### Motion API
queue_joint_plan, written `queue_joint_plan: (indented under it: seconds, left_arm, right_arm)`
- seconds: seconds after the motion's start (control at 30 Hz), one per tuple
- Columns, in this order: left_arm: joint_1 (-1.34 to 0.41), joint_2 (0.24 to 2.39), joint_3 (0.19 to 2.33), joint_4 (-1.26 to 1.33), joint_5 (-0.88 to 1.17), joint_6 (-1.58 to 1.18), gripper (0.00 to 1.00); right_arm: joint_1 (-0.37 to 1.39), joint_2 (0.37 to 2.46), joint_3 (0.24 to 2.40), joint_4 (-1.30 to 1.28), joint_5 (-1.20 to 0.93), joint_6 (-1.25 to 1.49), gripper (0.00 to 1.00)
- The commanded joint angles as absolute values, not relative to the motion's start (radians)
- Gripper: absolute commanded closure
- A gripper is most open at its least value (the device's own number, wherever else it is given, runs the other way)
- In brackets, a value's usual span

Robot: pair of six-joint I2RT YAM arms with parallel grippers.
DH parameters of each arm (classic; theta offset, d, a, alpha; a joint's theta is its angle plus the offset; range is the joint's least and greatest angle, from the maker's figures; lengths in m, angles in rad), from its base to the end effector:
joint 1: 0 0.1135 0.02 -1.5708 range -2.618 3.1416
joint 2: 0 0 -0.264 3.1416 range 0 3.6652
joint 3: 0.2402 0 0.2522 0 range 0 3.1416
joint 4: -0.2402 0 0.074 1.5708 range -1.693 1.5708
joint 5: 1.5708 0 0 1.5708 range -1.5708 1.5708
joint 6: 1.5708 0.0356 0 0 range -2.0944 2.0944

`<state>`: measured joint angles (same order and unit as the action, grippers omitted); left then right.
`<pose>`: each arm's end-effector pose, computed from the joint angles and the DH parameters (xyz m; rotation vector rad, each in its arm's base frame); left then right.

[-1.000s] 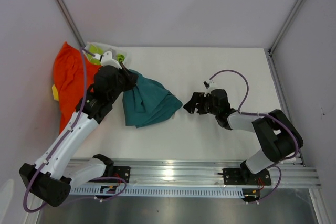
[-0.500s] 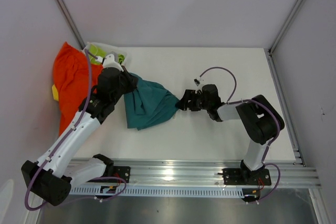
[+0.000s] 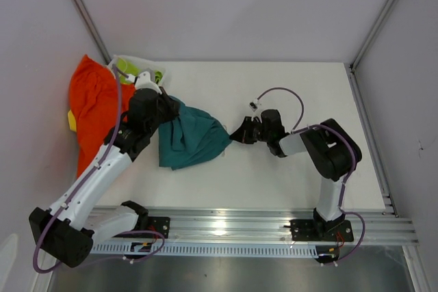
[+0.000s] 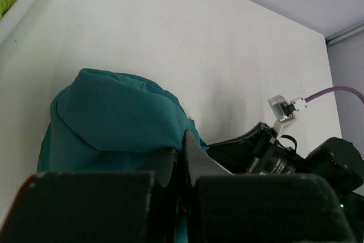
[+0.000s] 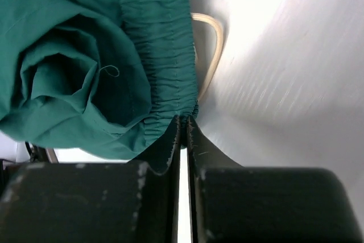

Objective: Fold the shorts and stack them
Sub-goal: Move the shorts to the center of the board

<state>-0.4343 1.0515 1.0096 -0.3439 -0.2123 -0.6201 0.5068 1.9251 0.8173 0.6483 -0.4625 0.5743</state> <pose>0.2182 -0.0929 0.3514 -0.3241 1.9525 -0.4868 0.3154 0.1933 0.1218 -0.2418 2.1617 1.1223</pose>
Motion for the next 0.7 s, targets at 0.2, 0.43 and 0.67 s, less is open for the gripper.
queue_joint_plan:
  seconds: [0.2, 0.43, 0.67]
  left_arm:
    - [-0.332, 1.138, 1.012, -0.314, -0.173, -0.643, 1.0]
    - [-0.216, 1.279, 1.06, -0.295, 0.017, -0.657, 0.66]
    - [-0.187, 1.249, 1.118, -0.282, 0.106, -0.681, 0.01]
  right_arm:
    - [0.502, 1.495, 0.703, 0.526, -0.515, 0.597, 1.0]
    - [0.465, 1.066, 0.703, 0.151, -0.385, 0.515, 1.0]
    - [0.337, 0.867, 0.664, 0.015, -0.357, 0.509, 1.0]
